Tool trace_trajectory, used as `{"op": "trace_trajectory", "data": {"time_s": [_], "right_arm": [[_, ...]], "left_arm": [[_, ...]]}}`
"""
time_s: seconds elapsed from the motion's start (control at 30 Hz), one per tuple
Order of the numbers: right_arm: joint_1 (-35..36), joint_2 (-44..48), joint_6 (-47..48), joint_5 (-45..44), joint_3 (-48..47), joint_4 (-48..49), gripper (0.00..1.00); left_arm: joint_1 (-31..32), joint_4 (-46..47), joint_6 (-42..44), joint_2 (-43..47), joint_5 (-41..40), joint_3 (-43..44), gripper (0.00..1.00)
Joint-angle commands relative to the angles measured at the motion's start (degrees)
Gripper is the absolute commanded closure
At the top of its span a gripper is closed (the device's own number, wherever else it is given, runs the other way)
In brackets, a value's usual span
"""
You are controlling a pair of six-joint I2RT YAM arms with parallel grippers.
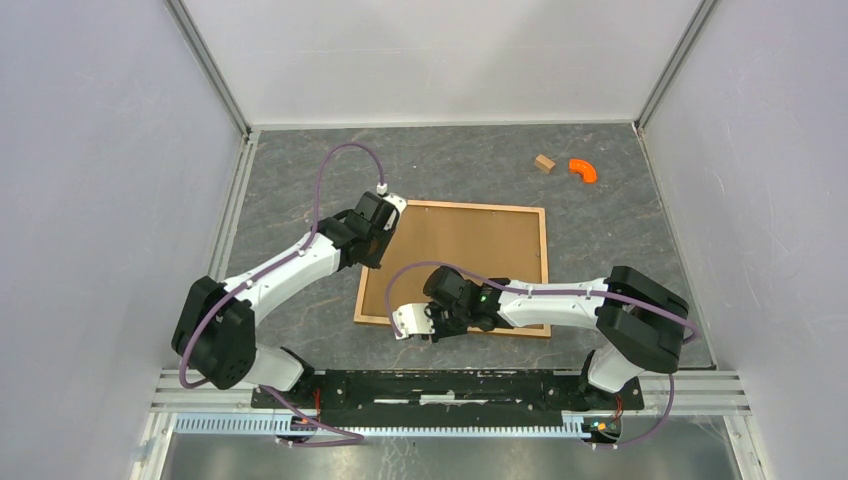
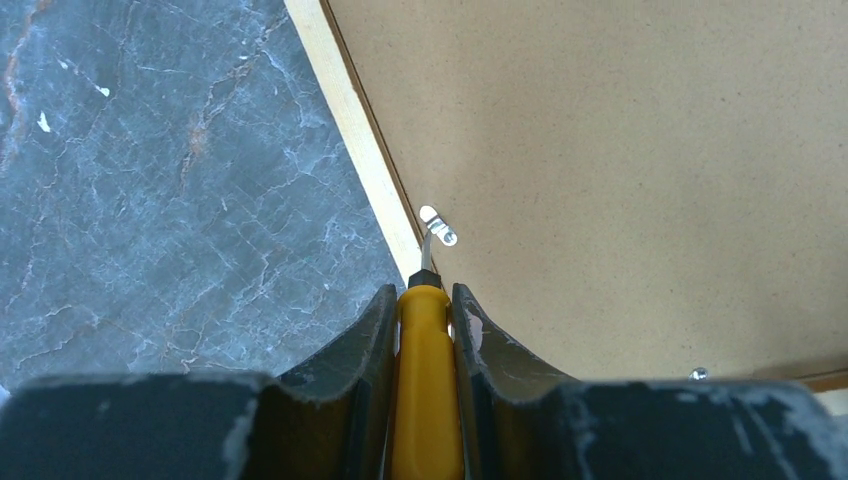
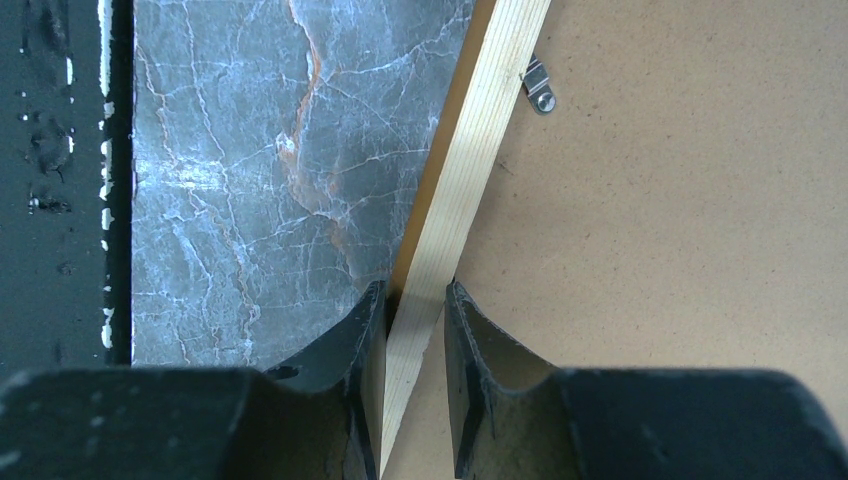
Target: Take the photo out of the frame
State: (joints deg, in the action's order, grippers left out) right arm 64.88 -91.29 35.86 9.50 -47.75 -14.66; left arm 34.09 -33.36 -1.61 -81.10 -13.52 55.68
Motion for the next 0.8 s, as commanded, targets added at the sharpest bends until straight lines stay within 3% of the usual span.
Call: {"op": "trace_trajectory", "data": {"time_s": [0.0,0.4,0.77], "right_arm": [[0.9,-2.4,1.1,1.4,2.0,-2.7,1.0],[0.9,-2.5,1.1,1.3,2.0,-2.4,1.0],[0.9,-2.6,1.2,1.1,2.0,-2.4,1.0]], "left_arm": [[-0.3,3.1,-3.1,-1.0,-3.8,-0.2,0.98],[-0.3,4.0,-2.7,-3.1,-3.3,-1.0,0.98],[-0.3,3.3,-2.6,-1.6,11.8,-2.1,0.98]]}}
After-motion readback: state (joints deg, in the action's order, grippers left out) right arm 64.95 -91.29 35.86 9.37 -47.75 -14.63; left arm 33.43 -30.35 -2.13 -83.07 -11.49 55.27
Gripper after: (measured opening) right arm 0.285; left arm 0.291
